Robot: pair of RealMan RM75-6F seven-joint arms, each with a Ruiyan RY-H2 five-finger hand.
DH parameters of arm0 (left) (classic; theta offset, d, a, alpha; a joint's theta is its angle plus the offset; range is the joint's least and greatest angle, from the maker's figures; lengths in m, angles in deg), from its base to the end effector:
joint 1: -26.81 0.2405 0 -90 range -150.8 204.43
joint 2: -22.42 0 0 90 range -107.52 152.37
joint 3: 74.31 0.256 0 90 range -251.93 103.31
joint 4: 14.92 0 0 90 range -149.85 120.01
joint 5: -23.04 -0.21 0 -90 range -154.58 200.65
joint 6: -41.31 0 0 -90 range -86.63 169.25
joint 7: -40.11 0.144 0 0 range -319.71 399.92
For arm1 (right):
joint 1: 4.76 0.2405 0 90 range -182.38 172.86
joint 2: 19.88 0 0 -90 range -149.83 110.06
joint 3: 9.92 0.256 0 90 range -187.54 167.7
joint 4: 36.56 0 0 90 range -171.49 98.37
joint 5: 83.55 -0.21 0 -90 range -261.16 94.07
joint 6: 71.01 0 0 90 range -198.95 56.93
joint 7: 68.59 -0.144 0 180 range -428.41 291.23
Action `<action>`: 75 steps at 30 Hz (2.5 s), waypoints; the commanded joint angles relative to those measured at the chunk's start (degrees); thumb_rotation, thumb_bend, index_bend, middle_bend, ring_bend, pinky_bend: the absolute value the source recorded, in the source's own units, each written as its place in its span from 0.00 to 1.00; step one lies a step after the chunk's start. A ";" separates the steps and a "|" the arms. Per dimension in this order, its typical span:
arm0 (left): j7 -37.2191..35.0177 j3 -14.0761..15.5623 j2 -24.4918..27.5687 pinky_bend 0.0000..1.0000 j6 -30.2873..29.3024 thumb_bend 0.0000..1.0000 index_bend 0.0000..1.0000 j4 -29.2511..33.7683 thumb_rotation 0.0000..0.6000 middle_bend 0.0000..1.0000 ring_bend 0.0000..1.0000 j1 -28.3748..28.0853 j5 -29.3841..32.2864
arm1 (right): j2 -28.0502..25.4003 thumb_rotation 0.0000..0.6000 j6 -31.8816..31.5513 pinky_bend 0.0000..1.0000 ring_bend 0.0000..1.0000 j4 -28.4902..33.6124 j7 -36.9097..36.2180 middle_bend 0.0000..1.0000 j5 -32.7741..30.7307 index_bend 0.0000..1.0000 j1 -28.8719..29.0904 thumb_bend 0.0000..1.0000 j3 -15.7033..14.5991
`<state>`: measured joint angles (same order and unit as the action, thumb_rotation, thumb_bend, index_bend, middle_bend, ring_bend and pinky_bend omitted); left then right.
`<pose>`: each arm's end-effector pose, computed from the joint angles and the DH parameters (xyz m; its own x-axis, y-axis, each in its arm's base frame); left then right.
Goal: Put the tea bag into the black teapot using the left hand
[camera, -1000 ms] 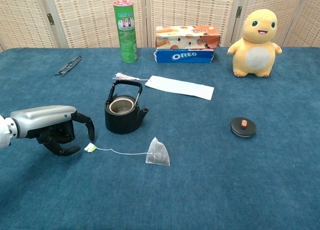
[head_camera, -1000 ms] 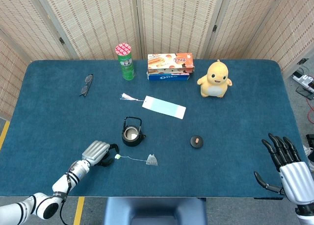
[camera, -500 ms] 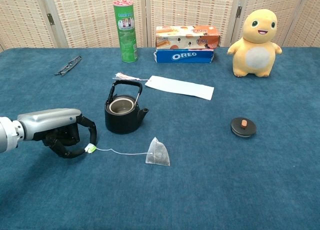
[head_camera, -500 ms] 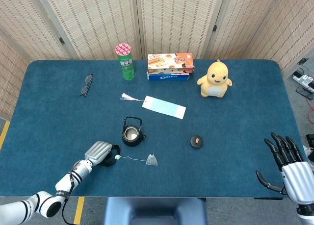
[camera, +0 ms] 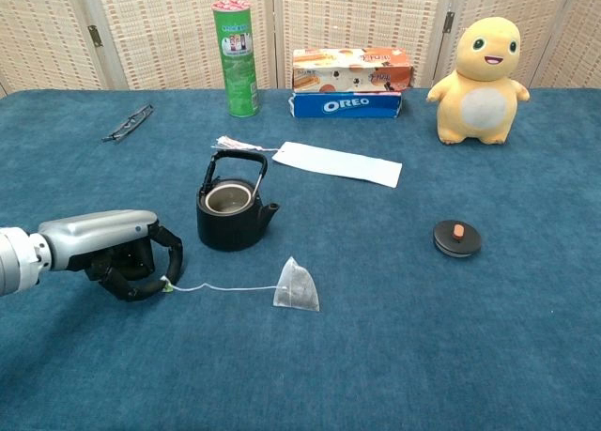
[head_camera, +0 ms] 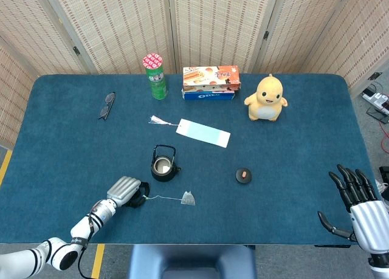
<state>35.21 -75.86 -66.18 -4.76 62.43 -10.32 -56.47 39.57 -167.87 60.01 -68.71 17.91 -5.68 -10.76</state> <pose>-0.2122 0.2986 -0.0464 0.3655 0.5307 0.7647 0.9085 -0.3822 -0.1690 -0.2761 -0.1329 0.1812 0.3824 0.0961 0.9190 -0.9008 -0.1828 0.3939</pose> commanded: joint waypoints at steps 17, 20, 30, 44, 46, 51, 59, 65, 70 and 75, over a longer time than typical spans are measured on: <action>-1.31 -0.55 2.05 1.00 -3.72 0.60 0.59 1.01 1.00 1.00 1.00 0.25 -1.34 | -0.01 0.36 0.17 0.00 0.01 -0.10 -0.18 0.00 0.14 0.00 0.00 0.40 0.06; 0.38 -1.66 4.00 1.00 -5.78 0.60 0.59 3.54 1.00 1.00 1.00 0.35 -1.36 | -0.12 0.37 -0.21 0.00 0.01 -0.11 -0.54 0.00 0.32 0.00 -0.16 0.40 0.02; 10.32 -7.19 11.48 1.00 -10.59 0.60 0.59 18.59 1.00 1.00 1.00 -1.17 0.29 | -0.61 0.37 -1.27 0.00 0.01 -0.09 -2.45 0.00 0.15 0.00 -0.61 0.40 0.15; 11.41 -15.39 16.74 1.00 -3.66 0.60 0.57 24.18 1.00 1.00 1.00 -9.44 7.88 | -1.20 0.37 -1.32 0.00 0.01 -0.35 -5.23 0.00 -3.10 0.00 -0.45 0.40 1.85; 11.09 -16.31 16.81 1.00 -2.44 0.60 0.58 22.94 1.00 1.00 1.00 -10.89 8.99 | -1.23 0.37 -1.31 0.00 0.01 -0.46 -5.46 0.00 -3.83 0.00 -0.43 0.40 2.23; 10.22 -17.20 16.51 1.00 -0.88 0.60 0.58 20.65 1.00 1.00 1.00 -13.20 10.11 | -1.22 0.37 -0.21 0.00 0.01 -0.63 -5.61 0.00 -5.27 0.00 -0.06 0.40 2.73; 7.65 -16.77 15.48 1.00 0.69 0.60 0.58 16.08 1.00 1.00 1.00 -15.26 10.17 | -1.02 0.37 1.03 0.00 0.01 -0.60 -5.28 0.00 -7.14 0.00 0.35 0.40 3.47; 5.10 -16.64 15.68 1.00 1.05 0.60 0.58 14.37 1.00 1.00 1.00 -16.03 9.23 | -0.83 0.37 2.04 0.00 0.01 -0.46 -4.74 0.00 -8.19 0.00 0.68 0.40 3.82; 4.00 -16.95 16.42 1.00 0.92 0.60 0.58 13.92 1.00 1.00 1.00 -16.76 8.65 | -0.77 0.37 2.61 0.00 0.01 -0.26 -4.44 0.00 -8.99 0.00 0.88 0.40 4.15; 2.85 -16.68 17.13 1.00 0.59 0.60 0.58 13.91 1.00 1.00 1.00 -16.85 8.19 | -0.70 0.36 3.26 0.00 0.01 -0.24 -4.24 0.00 -9.52 0.00 1.15 0.40 4.35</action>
<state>38.14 -92.62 -49.13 -4.10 76.36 -27.17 -48.20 38.86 -164.63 59.77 -72.97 8.41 -4.55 -6.41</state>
